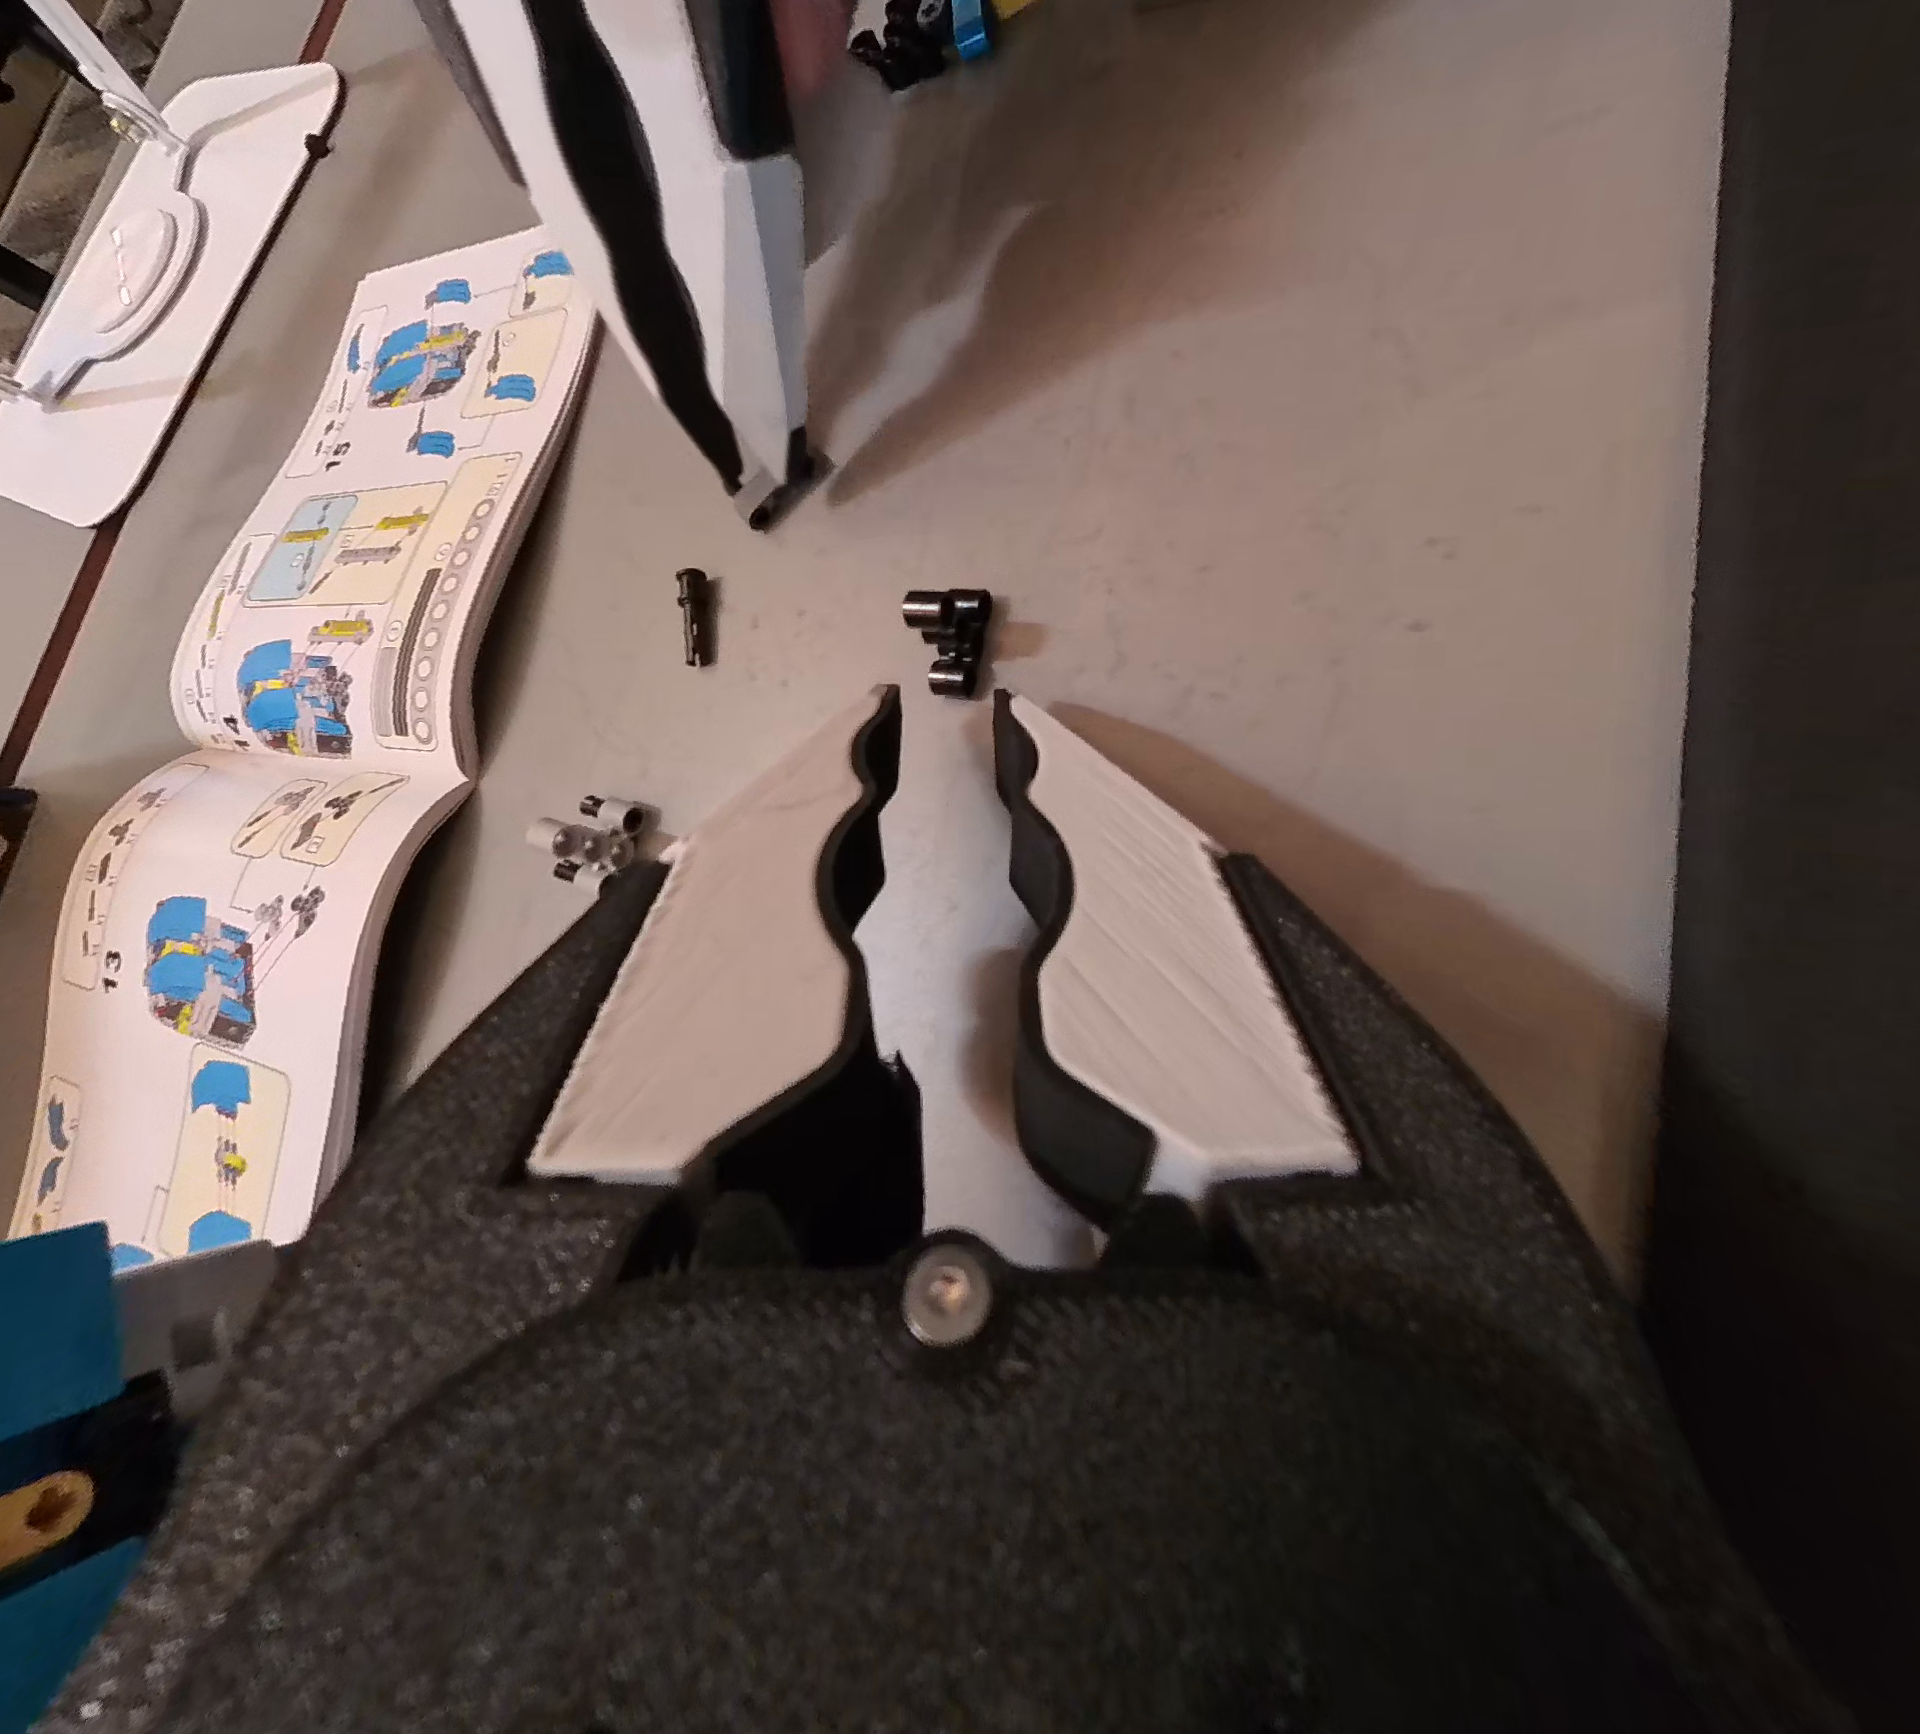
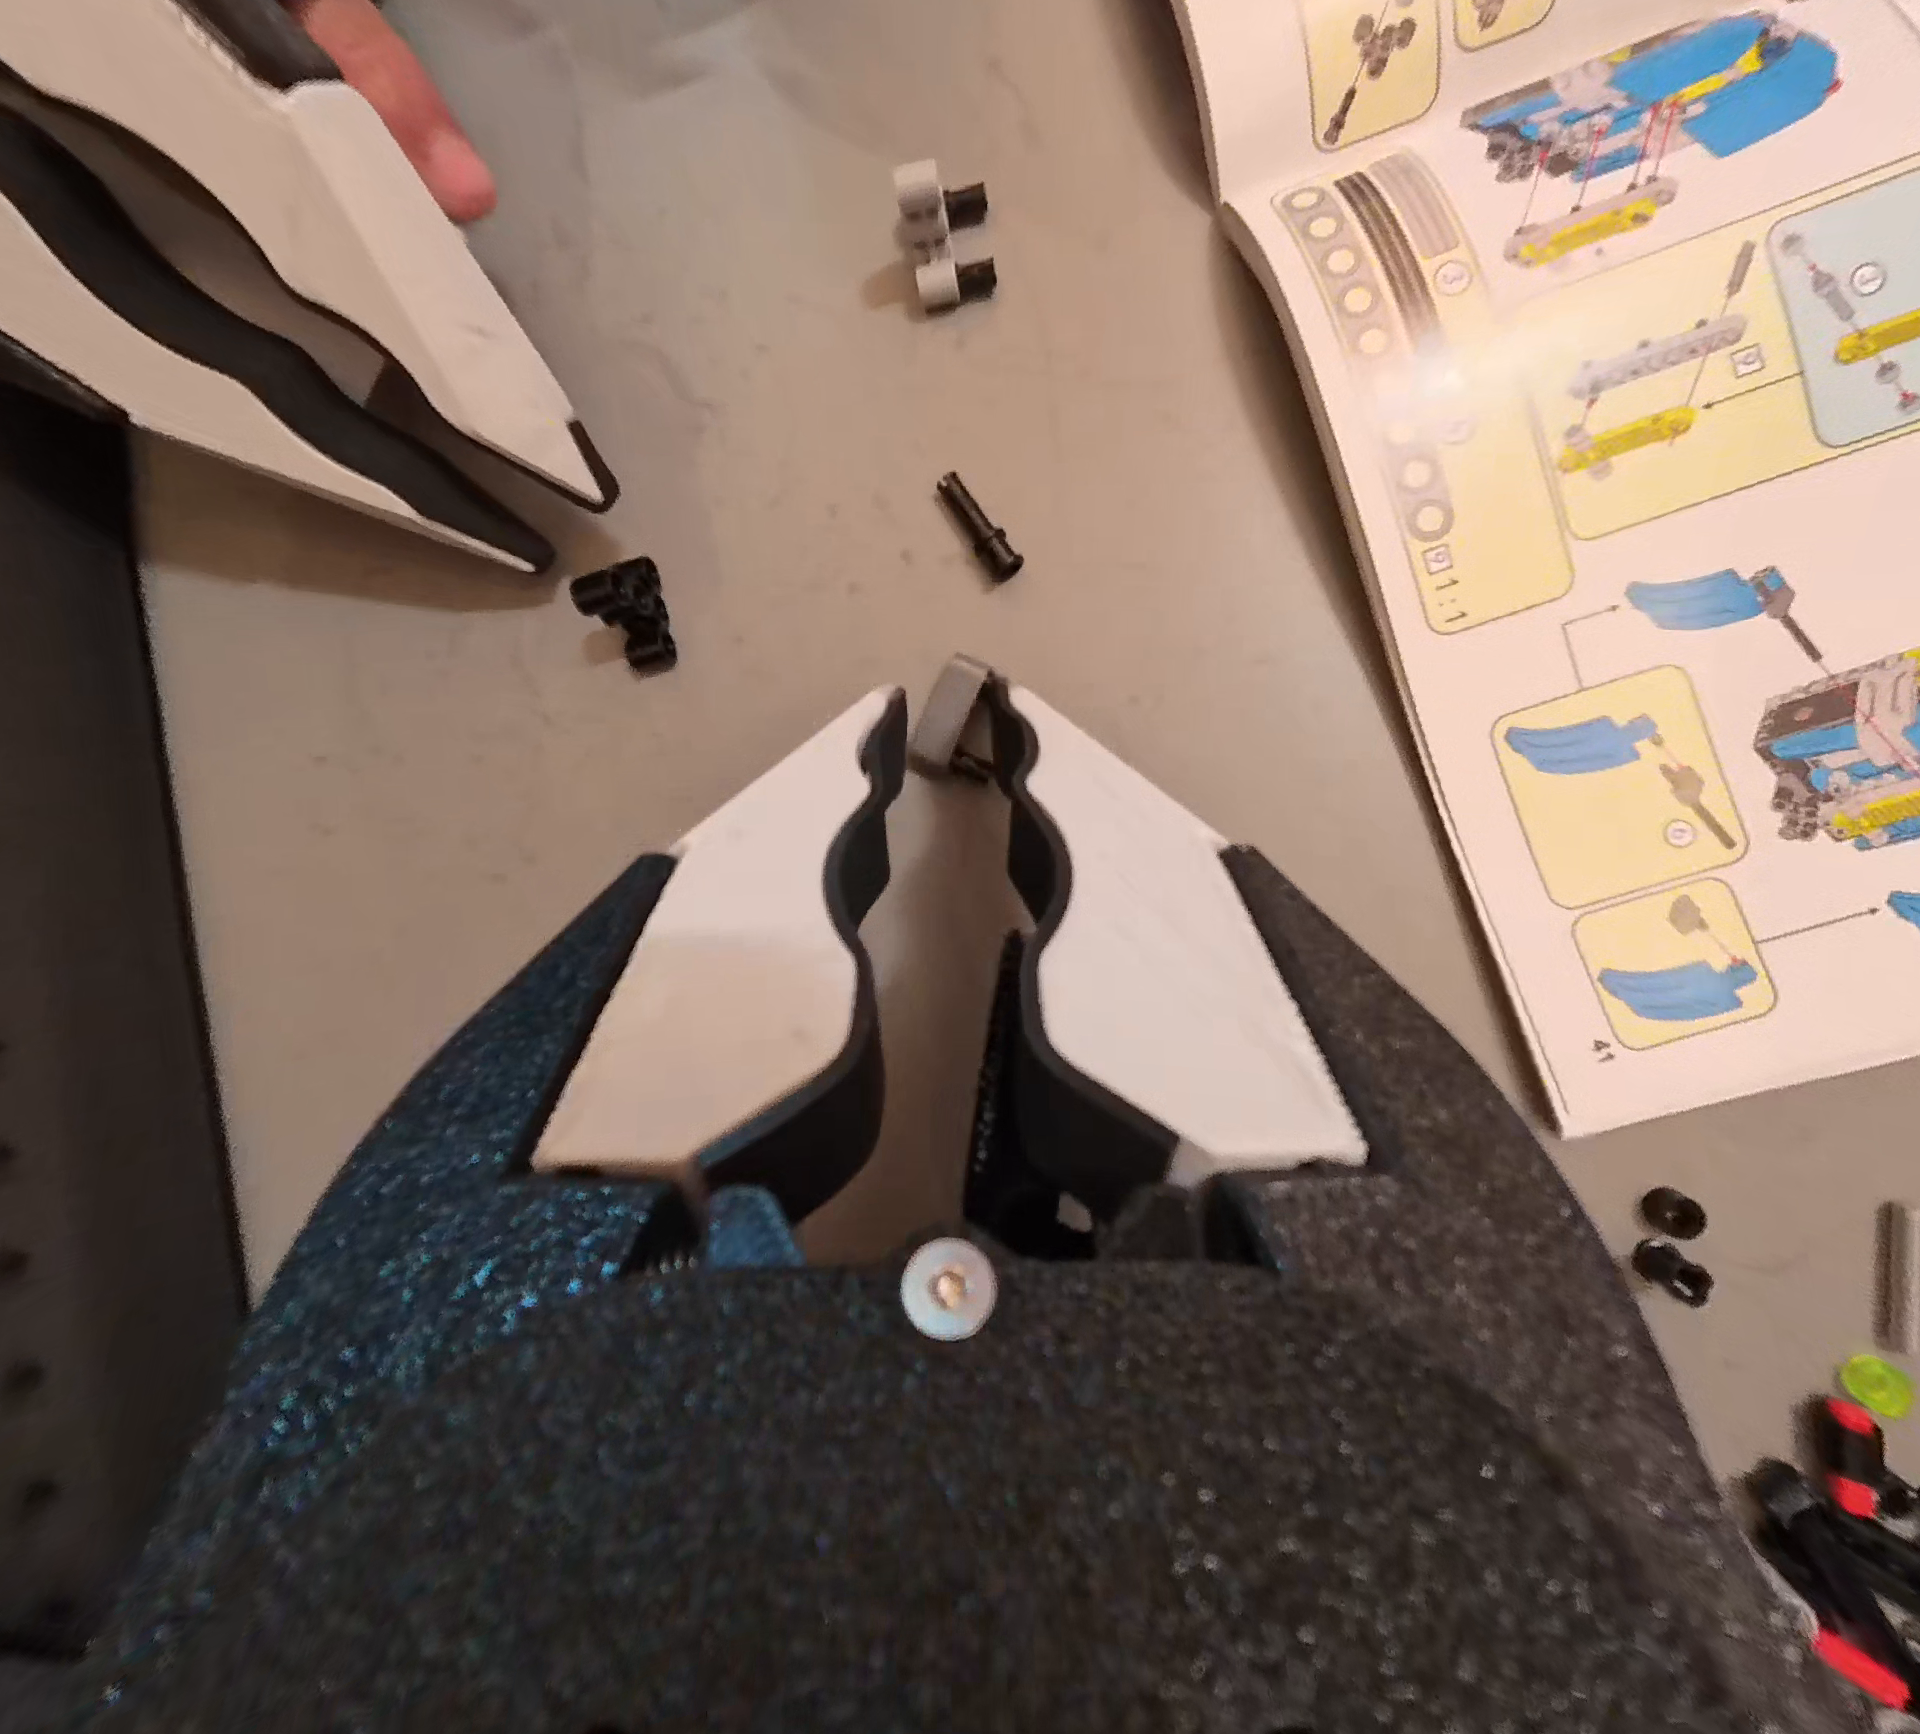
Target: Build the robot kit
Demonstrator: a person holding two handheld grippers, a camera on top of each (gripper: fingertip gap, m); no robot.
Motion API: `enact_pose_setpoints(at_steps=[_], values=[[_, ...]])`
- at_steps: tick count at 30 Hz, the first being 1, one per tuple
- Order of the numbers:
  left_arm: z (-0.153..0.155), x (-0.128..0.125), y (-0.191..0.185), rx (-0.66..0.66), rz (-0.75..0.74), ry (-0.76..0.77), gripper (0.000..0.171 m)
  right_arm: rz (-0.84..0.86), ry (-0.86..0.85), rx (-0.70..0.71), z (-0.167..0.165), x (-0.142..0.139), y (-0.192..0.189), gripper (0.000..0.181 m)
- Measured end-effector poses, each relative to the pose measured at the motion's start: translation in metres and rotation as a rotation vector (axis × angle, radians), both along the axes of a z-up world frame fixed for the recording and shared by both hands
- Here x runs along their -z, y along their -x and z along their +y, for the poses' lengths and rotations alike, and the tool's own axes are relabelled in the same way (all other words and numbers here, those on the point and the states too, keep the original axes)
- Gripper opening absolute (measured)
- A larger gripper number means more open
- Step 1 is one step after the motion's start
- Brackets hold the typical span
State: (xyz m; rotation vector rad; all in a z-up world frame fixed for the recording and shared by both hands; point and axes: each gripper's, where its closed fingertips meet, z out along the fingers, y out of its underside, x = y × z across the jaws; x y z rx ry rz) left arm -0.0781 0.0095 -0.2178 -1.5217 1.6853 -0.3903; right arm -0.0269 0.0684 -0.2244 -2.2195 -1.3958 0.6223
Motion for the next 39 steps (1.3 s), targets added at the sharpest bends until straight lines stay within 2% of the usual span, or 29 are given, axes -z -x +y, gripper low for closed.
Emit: enact_pose_setpoints(at_steps=[7,13,22,27,31,39], values=[[0.004,0.002,0.002,-0.028,0.000,0.037,0.017,-0.059,0.008,-0.022,-0.009,-0.002,-0.017,0.015],[0.007,0.005,0.003,-0.044,0.006,0.062,0.017,-0.084,-0.047,-0.036,-0.003,0.006,-0.003,0.010],[0.007,0.008,0.004,-0.042,0.022,0.060,0.017,-0.054,-0.050,-0.155,-0.020,0.006,0.016,0.004],[0.006,0.008,0.004,-0.041,0.023,0.057,0.017,0.035,-0.025,-0.092,-0.014,-0.008,0.015,0.015],[0.006,0.008,0.004,-0.042,0.023,0.057,0.017,0.033,-0.006,-0.086,-0.013,-0.002,0.018,0.024],[0.007,0.008,0.003,-0.042,0.024,0.058,0.017,0.063,-0.058,-0.124,-0.010,0.000,0.034,0.024]])
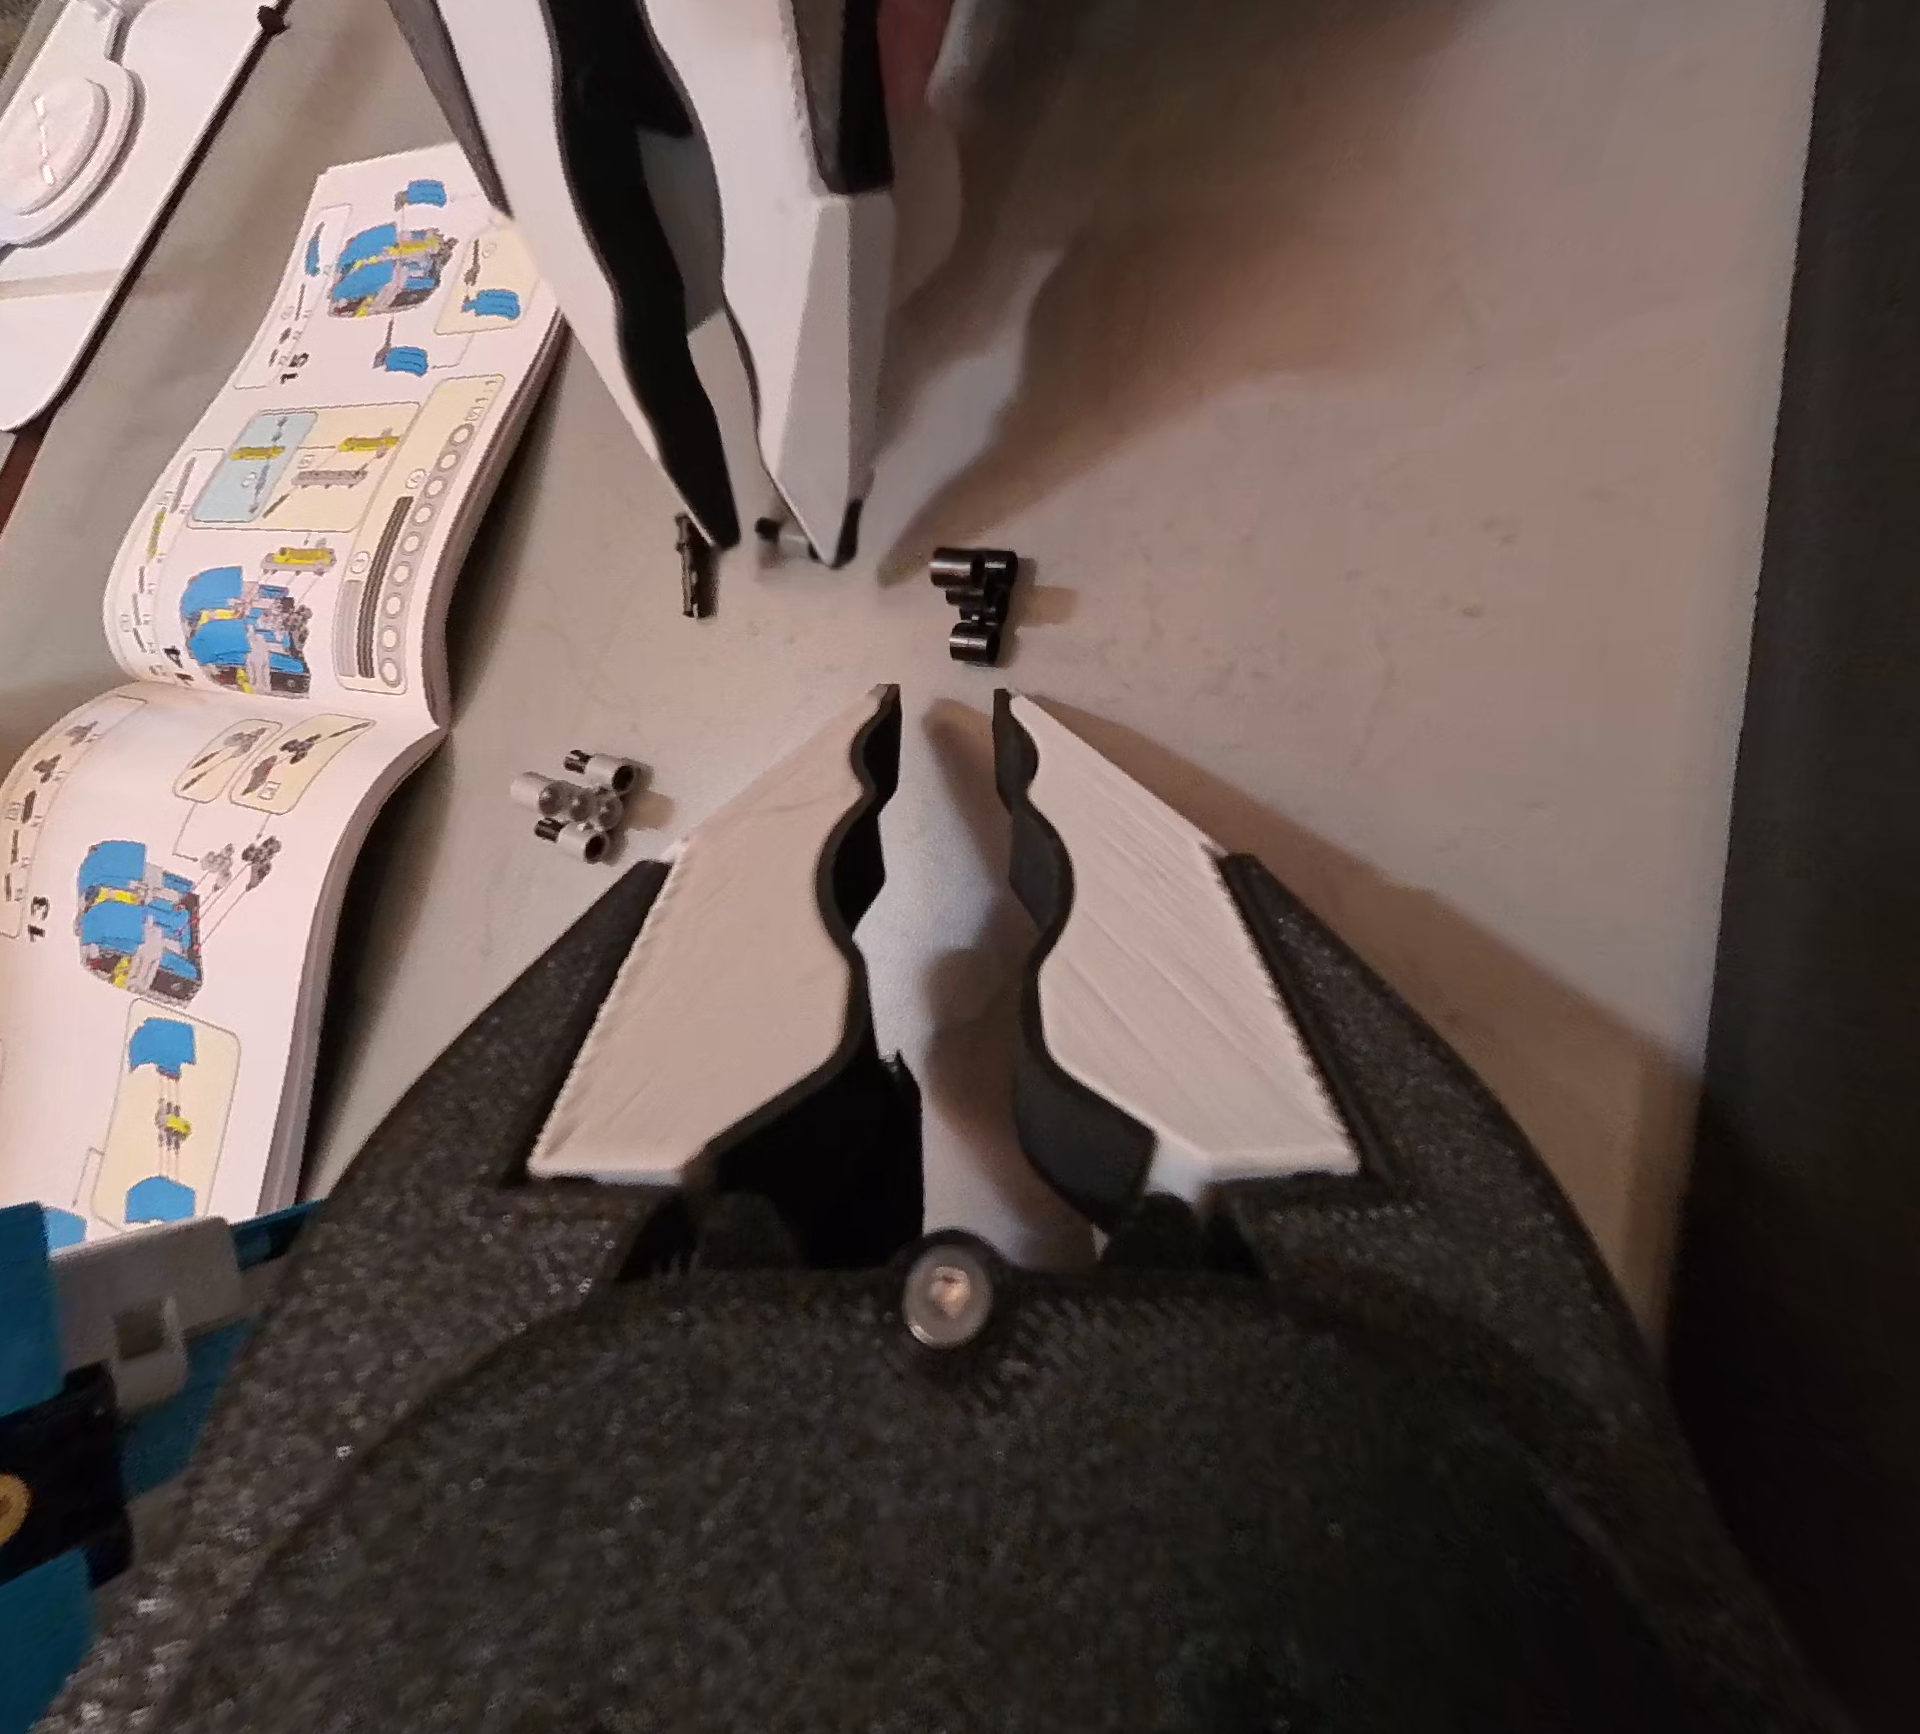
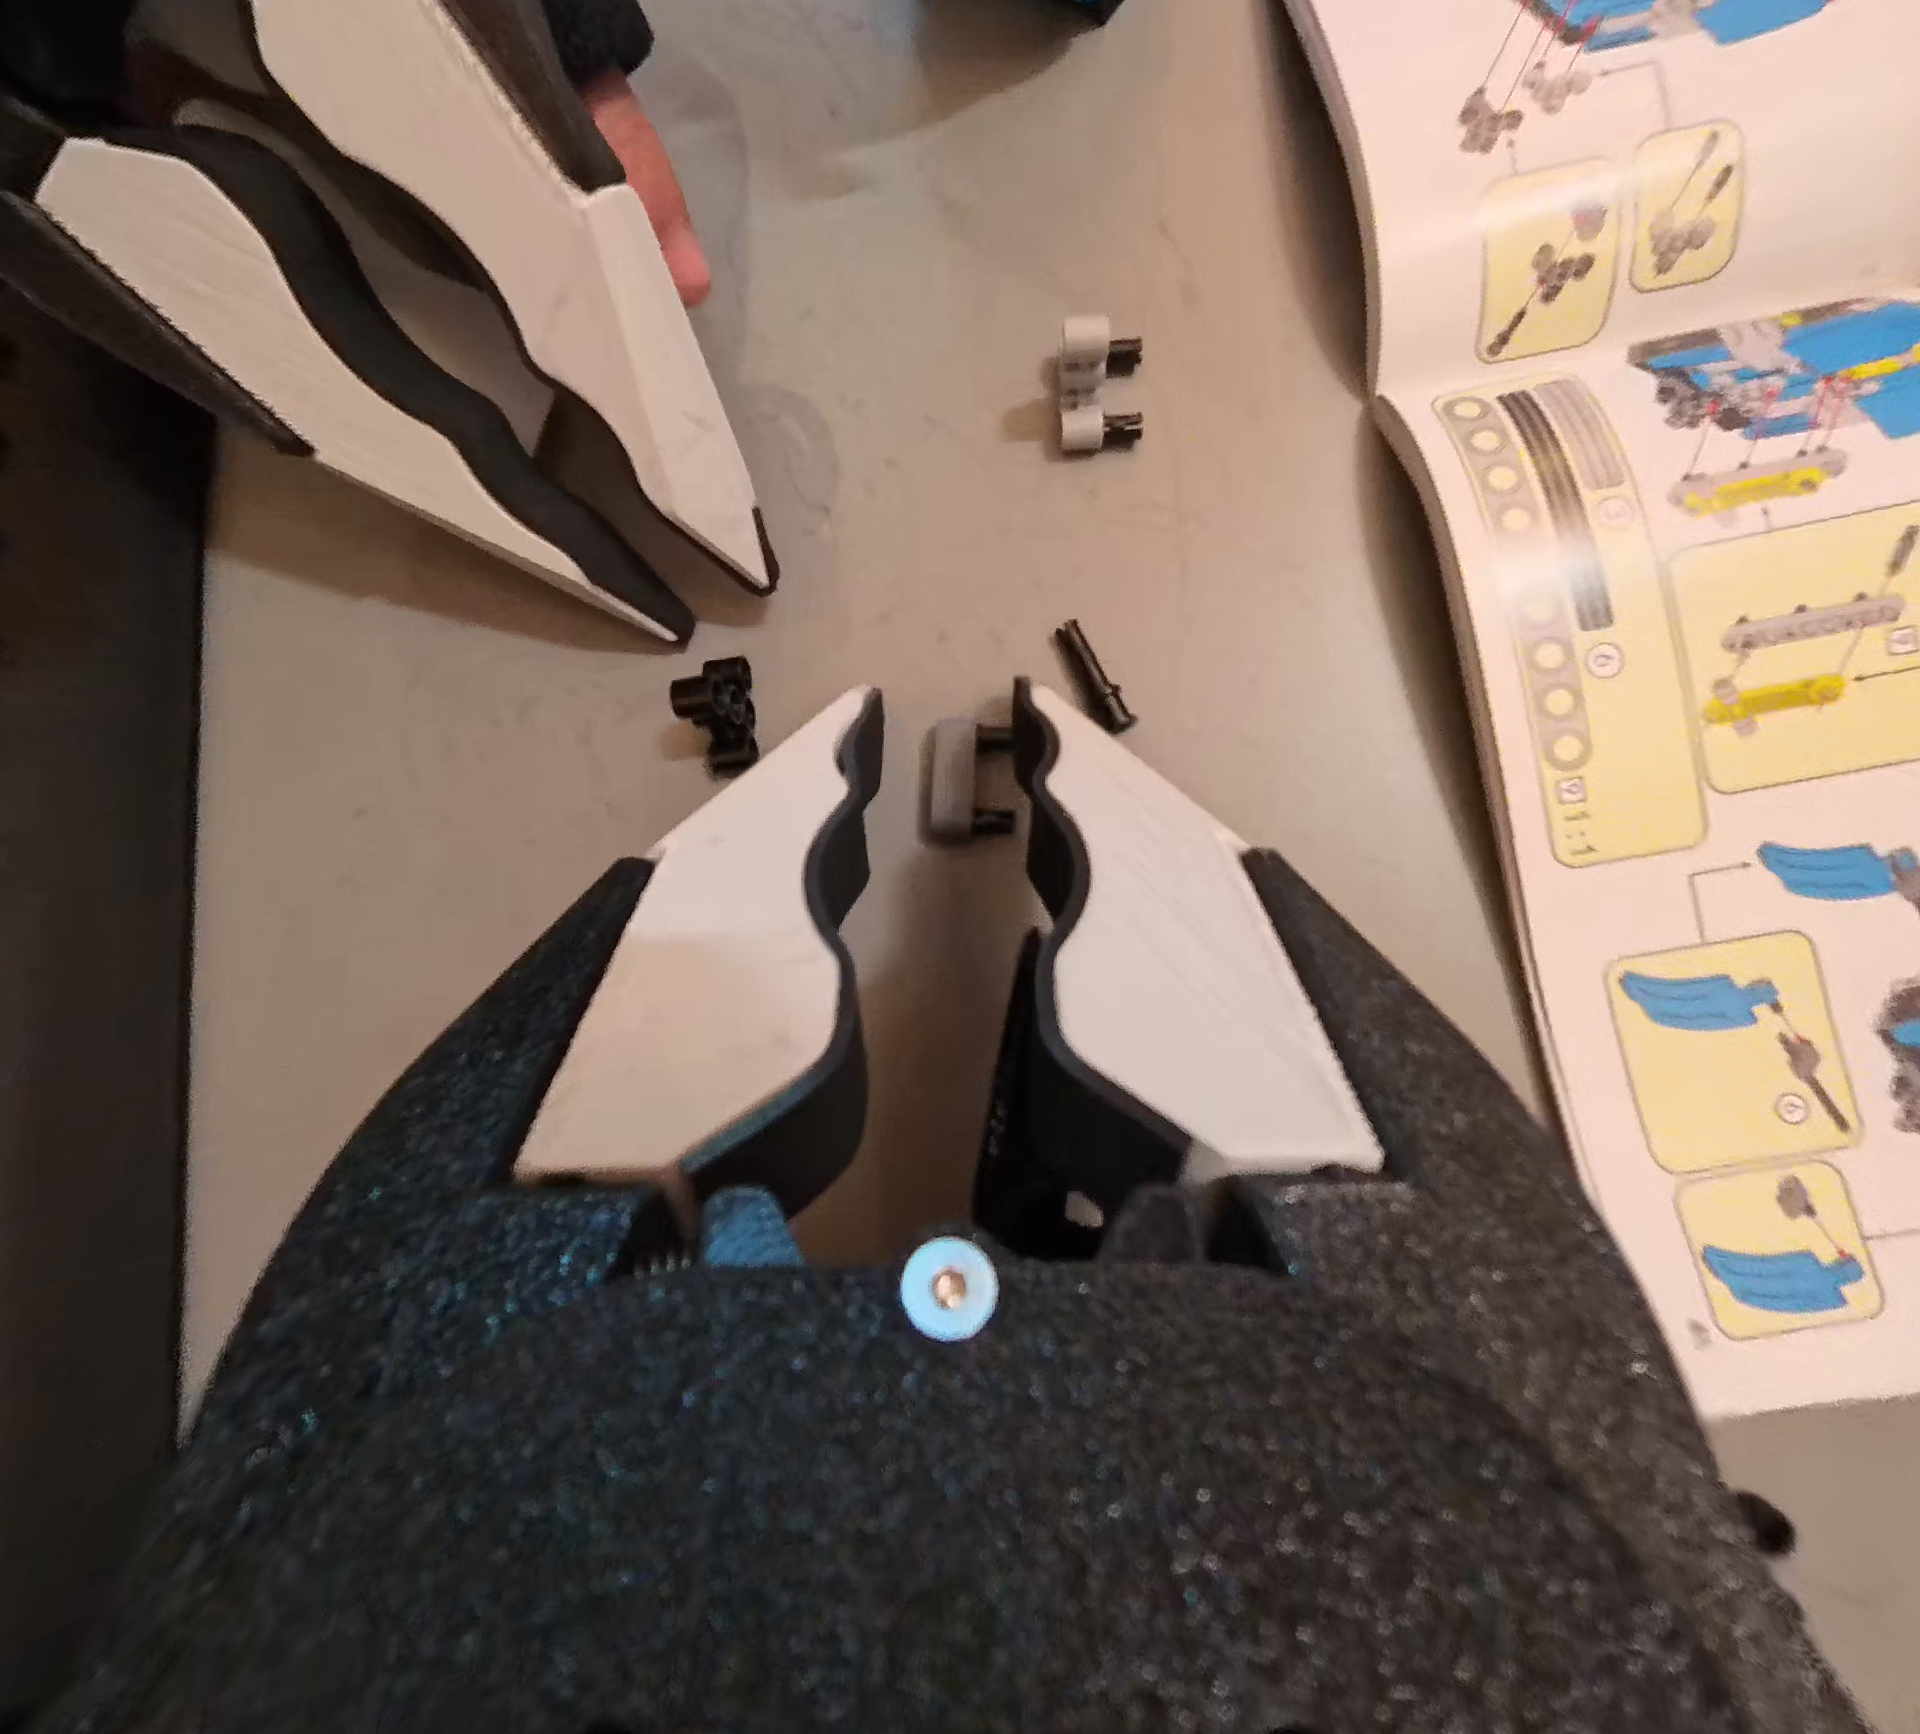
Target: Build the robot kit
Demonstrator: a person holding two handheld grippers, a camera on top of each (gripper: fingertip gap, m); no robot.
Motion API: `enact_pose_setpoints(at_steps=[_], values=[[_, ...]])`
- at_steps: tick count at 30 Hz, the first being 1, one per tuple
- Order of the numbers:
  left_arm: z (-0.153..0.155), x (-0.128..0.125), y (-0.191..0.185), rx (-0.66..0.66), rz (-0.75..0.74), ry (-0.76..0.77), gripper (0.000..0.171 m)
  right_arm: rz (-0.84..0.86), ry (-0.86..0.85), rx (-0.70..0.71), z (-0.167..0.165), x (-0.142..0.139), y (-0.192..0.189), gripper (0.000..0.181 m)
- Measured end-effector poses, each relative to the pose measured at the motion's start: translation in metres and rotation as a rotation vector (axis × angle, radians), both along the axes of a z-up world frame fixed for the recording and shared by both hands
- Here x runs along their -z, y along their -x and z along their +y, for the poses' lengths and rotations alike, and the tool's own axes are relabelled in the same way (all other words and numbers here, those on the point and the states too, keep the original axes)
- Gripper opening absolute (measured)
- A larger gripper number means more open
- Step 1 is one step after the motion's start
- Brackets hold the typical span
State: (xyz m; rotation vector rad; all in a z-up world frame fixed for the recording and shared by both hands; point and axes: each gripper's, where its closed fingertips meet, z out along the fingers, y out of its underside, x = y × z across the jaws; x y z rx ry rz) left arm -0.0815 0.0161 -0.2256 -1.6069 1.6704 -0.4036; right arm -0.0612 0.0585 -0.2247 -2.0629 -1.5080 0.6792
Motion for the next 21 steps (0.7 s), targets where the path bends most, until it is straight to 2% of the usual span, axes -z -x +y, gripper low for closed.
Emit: enact_pose_setpoints(at_steps=[5,8,15,19,21], values=[[0.000,0.000,0.000,0.001,0.001,-0.007,0.017,-0.005,-0.069,0.083,0.016,-0.009,-0.015,0.023],[0.000,0.000,0.000,0.001,0.001,-0.006,0.017,0.003,-0.138,0.103,0.027,-0.011,-0.009,0.025],[0.000,0.000,-0.001,0.003,0.000,-0.004,0.017,-0.021,-0.068,0.111,0.031,0.006,-0.012,0.024],[0.000,-0.003,-0.002,0.006,-0.019,0.013,0.018,-0.007,-0.069,0.073,0.028,0.006,-0.007,0.007],[0.004,-0.009,-0.002,-0.014,-0.049,0.018,0.019,-0.014,-0.078,0.066,0.026,0.005,-0.006,0.007]])
